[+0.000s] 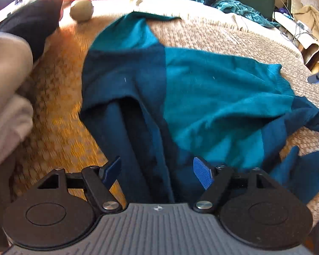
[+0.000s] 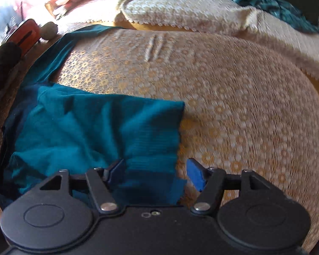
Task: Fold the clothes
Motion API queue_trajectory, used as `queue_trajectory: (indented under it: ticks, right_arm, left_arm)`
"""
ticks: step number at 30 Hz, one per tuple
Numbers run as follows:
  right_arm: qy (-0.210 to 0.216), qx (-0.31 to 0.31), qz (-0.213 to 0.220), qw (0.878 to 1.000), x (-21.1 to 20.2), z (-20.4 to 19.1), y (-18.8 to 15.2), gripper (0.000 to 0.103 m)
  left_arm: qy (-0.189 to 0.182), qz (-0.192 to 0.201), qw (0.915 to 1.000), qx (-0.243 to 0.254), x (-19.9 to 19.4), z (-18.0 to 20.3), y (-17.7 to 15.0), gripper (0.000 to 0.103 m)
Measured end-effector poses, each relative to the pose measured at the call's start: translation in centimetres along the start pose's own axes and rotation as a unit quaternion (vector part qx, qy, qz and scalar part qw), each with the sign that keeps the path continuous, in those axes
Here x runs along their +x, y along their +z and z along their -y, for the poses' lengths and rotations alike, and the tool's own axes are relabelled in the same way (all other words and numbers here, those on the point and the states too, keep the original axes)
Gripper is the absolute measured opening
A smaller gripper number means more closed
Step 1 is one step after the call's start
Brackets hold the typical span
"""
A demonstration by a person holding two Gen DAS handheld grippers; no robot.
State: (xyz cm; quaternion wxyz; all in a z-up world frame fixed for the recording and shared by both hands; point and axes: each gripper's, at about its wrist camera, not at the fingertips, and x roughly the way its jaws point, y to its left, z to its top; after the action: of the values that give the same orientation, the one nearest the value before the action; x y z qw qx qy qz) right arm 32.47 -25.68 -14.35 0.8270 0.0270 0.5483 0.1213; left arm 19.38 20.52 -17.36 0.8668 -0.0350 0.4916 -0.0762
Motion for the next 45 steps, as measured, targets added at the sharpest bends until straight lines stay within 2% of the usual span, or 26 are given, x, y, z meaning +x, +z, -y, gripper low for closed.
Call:
queue_trajectory:
  ticks: [2,5,10,14,18,23,27,29,31,33,34,36,37,38,39,41,42,43,45]
  right_arm:
    - [0.019,0.04,0.01,0.999,0.4,1.8,-0.4,0.103]
    - [0.017,0.053,0.034,0.998,1.6,2.6,1.1,0.103]
    - [-0.003,0.043,0.023,0.999,5.7,2.4,4.2,0.103]
    - [0.006,0.066,0.016,0.998,7.9,2.8,6.1,0.103]
    - [0.007,0.053,0.006,0.999,9.7,2.3,7.4,0.103]
    - [0.02,0.026,-0.007,0.999,10.3,1.4,8.2,0.103]
    - [0.015,0.017,-0.006,1.0,10.2,1.4,8.7,0.103]
    - [0.008,0.02,0.007,1.0,9.8,1.4,9.3,0.103]
    - [0.006,0.025,0.019,0.999,9.6,1.6,10.0,0.103]
    - [0.0,0.019,0.025,1.0,9.5,1.5,10.9,0.103]
    - [0.001,0.015,0.025,1.0,9.5,1.4,11.3,0.103]
    - [0.004,0.006,0.024,1.0,9.5,1.2,12.0,0.103]
    - [0.004,0.0,0.022,1.0,9.6,1.1,12.3,0.103]
    - [0.005,-0.007,0.019,1.0,9.6,1.0,12.6,0.103]
    - [0.002,-0.015,0.017,1.0,9.7,0.9,12.7,0.103]
    - [-0.003,-0.028,0.018,0.999,10.1,0.9,13.5,0.103]
    - [-0.004,-0.028,0.023,0.999,10.1,1.0,13.7,0.103]
    - [-0.006,-0.027,0.029,0.999,10.0,1.1,14.0,0.103]
    - [-0.005,-0.029,0.035,0.999,10.1,1.1,14.7,0.103]
  left_arm:
    - [-0.006,-0.012,0.9999,-0.01,-0.2,0.2,-0.7,0.074]
    - [0.019,-0.02,0.9996,-0.008,0.1,0.9,-1.4,0.074]
    - [0.035,-0.029,0.9988,-0.018,0.8,1.3,-2.0,0.074]
    - [0.032,-0.023,0.9988,-0.03,1.0,1.6,-1.7,0.074]
    - [0.014,0.005,0.9996,-0.025,0.4,2.9,-0.7,0.074]
    - [-0.018,0.043,0.9984,0.033,0.2,6.2,1.0,0.074]
    - [-0.079,0.05,0.9928,0.075,1.6,10.2,3.2,0.074]
    - [-0.092,0.059,0.9855,0.13,2.5,13.5,3.9,0.074]
    - [-0.11,0.071,0.9709,0.201,3.3,17.3,4.0,0.074]
    - [-0.136,0.079,0.9488,0.274,4.0,21.2,3.9,0.074]
    - [-0.141,0.088,0.9326,0.32,4.4,23.2,3.5,0.074]
    - [-0.123,0.093,0.9071,0.392,5.8,26.3,2.6,0.074]
    - [-0.109,0.092,0.8984,0.415,6.6,27.3,2.4,0.074]
    - [-0.101,0.095,0.8939,0.426,7.1,27.9,2.3,0.074]
    - [-0.1,0.095,0.8929,0.429,7.6,28.2,2.4,0.072]
    - [-0.116,0.075,0.8941,0.426,8.5,28.6,2.7,0.059]
    - [-0.119,0.069,0.8906,0.433,8.8,28.7,2.5,0.045]
    - [-0.126,0.061,0.8853,0.443,9.2,28.9,2.3,0.038]
    - [-0.135,0.047,0.8797,0.453,9.7,29.4,1.8,0.03]
